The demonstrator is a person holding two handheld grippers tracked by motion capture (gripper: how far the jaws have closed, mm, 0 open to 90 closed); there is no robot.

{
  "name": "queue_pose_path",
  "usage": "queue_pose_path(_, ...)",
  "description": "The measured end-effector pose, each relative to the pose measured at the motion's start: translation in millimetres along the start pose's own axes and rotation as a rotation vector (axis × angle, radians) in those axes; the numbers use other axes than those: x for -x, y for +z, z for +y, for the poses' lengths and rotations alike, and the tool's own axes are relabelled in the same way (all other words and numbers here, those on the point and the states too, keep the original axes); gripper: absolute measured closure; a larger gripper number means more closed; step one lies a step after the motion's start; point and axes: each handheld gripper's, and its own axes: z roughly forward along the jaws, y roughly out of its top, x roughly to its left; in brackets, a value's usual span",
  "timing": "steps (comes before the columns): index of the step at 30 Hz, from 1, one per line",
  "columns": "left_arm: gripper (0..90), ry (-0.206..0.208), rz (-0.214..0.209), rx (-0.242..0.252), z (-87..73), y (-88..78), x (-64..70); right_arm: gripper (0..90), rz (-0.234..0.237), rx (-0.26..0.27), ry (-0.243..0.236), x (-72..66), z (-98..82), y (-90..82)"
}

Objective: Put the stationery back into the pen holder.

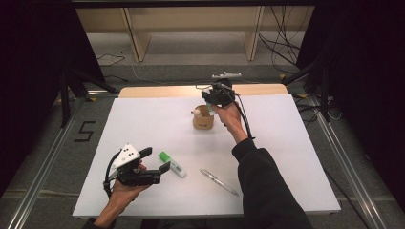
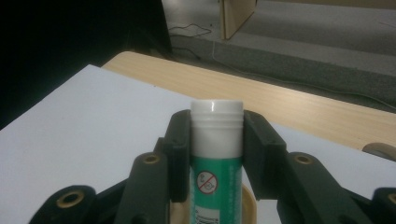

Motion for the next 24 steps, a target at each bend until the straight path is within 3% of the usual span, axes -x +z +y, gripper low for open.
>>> queue_pose_path(14, 11.3, 0.001, -0.003, 0.001, 0.4, -0.5, -0.6, 65.6, -0.017, -0.006, -0.027, -9.8, 4.0, 20.3)
queue_pose_path(24, 11.3, -0.003, -0.004, 0.004, 0.2, -0.9, -0.8, 65.6, -0.024, -0.006, -0.019, -8.6, 2.6, 28.9)
